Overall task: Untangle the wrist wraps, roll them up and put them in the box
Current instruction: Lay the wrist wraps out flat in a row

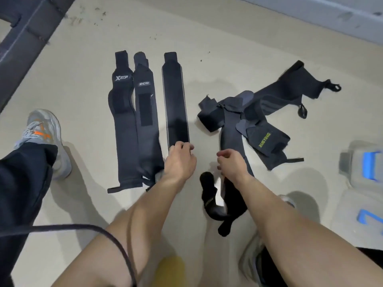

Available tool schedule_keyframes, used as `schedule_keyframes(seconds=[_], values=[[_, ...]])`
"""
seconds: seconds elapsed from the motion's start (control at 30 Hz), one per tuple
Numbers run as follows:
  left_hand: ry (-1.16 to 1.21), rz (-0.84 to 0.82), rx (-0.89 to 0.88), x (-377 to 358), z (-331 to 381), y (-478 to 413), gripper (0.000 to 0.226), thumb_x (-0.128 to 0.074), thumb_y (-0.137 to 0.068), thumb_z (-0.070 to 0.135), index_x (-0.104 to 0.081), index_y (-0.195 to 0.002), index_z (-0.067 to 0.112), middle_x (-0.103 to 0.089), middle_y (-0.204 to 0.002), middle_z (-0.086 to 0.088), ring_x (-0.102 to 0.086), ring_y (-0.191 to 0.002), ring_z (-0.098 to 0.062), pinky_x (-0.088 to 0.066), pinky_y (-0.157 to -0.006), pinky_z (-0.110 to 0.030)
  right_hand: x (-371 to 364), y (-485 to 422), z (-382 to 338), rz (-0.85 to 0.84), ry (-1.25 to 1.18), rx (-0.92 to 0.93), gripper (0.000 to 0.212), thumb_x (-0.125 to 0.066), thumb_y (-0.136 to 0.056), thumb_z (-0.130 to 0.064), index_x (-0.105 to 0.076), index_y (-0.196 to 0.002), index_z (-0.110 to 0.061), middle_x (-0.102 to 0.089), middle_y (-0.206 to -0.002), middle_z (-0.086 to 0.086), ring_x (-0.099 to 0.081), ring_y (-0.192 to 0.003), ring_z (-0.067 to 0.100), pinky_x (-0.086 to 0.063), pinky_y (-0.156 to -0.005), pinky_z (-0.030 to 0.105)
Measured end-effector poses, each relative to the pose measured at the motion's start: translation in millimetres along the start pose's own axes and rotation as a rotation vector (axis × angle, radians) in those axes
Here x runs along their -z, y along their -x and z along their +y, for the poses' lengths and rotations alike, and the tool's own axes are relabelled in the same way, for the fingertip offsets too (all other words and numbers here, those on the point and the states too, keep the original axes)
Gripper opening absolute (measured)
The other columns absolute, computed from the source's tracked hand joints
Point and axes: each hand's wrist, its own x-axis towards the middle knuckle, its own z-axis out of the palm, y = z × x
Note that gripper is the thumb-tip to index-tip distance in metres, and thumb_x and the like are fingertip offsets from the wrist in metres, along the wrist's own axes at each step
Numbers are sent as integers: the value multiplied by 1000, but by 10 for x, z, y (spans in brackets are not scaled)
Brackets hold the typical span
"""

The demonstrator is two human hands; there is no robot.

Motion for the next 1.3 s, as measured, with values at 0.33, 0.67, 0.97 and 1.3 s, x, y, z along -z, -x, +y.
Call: schedule_keyframes(seconds=[0.33,0.67,0.97,1.3], values=[[143,-433,295,-473,304,655,77,-76,-84,41,-41,-147,14,-50,-141,-9,-56,-123,-32,-56,-94,-44,747,250,876,144,27,-199,28,-47,-82,-26,-67,-97,-12,-70,-91,12,-61,-72,29,-55,-68,39],[513,-581,588,-506,230,772,19,-60,-79,5,-54,-96,9,-51,-80,-11,-44,-61,-22,-36,-53,-26,488,429,539,2,679,-49,18,-58,-83,-24,-62,-99,-15,-64,-104,7,-61,-87,30,-48,-71,33],[669,-375,573,-313,321,670,18,-57,-77,-9,-64,-70,6,-53,-64,-12,-48,-60,-24,-48,-69,-35,155,539,350,-398,680,199,18,-64,-81,-21,-77,-94,-17,-74,-94,3,-69,-91,23,-55,-76,30],[1159,-113,491,138,500,521,6,-66,-95,17,-65,-98,12,-58,-77,-3,-48,-55,-13,-41,-48,-22,229,537,183,-204,30,272,27,-61,-96,-4,-65,-121,-14,-72,-106,4,-67,-99,23,-54,-88,33]])
